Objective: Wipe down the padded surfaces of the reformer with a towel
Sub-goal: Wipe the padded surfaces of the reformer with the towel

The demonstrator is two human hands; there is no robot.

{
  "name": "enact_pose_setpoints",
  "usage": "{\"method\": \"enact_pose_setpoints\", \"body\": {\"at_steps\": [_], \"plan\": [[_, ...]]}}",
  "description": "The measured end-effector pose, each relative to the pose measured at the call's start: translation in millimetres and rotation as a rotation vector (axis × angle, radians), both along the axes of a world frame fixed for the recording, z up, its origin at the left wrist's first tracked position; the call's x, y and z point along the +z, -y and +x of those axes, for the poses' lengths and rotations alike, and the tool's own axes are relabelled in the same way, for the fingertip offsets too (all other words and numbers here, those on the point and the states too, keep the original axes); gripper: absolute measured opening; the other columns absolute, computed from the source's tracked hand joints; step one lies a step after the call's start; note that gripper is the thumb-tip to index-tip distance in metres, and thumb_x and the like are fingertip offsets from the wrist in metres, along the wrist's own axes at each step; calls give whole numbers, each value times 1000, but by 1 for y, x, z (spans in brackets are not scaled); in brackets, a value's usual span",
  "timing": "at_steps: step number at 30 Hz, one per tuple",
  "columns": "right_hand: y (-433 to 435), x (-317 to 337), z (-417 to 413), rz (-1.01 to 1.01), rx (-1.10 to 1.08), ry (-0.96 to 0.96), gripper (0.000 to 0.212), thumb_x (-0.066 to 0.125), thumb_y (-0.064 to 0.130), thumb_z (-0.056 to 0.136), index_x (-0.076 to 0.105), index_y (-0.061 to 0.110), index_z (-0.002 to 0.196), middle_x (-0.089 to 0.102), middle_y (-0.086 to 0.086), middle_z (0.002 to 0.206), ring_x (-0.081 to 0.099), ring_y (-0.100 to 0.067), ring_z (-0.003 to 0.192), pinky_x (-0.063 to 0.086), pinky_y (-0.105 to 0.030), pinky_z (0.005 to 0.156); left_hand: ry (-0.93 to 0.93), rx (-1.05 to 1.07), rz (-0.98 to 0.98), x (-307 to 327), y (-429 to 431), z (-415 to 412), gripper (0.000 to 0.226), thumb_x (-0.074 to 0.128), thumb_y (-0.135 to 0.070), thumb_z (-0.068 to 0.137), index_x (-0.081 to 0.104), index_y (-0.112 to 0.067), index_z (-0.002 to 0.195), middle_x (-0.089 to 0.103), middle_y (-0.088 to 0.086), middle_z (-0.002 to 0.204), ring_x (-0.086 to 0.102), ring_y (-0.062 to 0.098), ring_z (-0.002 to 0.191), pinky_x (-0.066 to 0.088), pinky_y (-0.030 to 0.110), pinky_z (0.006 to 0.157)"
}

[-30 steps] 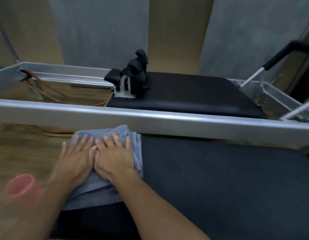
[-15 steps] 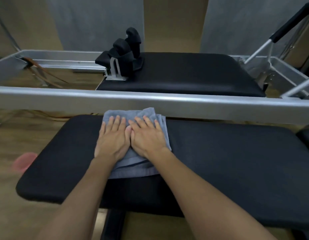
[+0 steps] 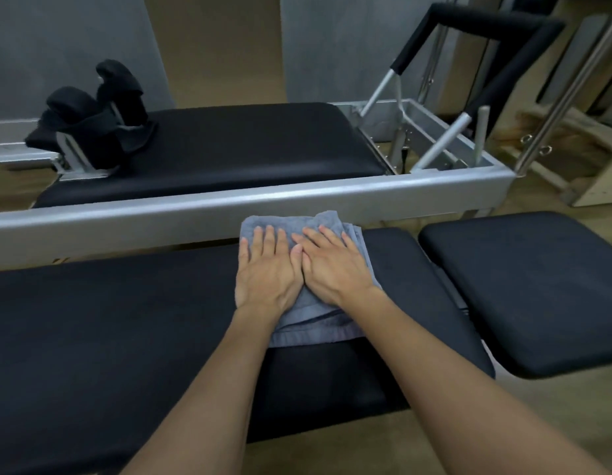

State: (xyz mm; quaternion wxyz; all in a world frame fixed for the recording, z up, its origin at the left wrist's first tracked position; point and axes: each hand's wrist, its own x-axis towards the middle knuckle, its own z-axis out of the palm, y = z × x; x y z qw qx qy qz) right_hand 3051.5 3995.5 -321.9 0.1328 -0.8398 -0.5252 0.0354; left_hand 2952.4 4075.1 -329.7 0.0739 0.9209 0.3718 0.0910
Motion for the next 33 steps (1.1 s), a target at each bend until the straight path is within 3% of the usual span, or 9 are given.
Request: {"method": "enact_pose_setpoints", "body": {"at_steps": [6, 13, 25, 33], "plan": [[70, 2, 67, -21, -112, 32, 48, 23, 34, 105, 31, 30, 152, 28, 5, 161, 19, -19, 149, 9, -45, 120, -8, -88, -35, 5, 65, 74, 63, 6, -44, 101, 13, -9, 153, 10, 10, 162, -1, 22, 149, -6, 44, 120], [105, -1, 74, 29, -125, 31, 48, 26, 31, 104, 37, 25, 151, 32, 0, 160, 22, -22, 148, 19, -46, 119, 6, -116, -49, 3, 95, 81, 65, 7, -46, 100, 14, -9, 153, 11, 11, 162, -1, 23, 149, -8, 44, 120], [188, 4, 2, 25, -171, 39, 52, 21, 34, 102, 38, 24, 150, 34, 1, 158, 22, -18, 148, 19, -40, 118, 27, -181, -67, 4, 171, 15, 67, 8, -47, 100, 16, -6, 152, 13, 12, 161, 3, 24, 149, -2, 46, 121], [147, 5, -84, -53, -169, 138, 64, 10, 41, 96, 42, 23, 148, 40, 3, 154, 32, -19, 145, 31, -46, 108, 38, -190, -43, 2, 136, -64, 62, 12, -43, 102, 15, -6, 152, 12, 10, 162, -1, 22, 149, -8, 41, 120]]}}
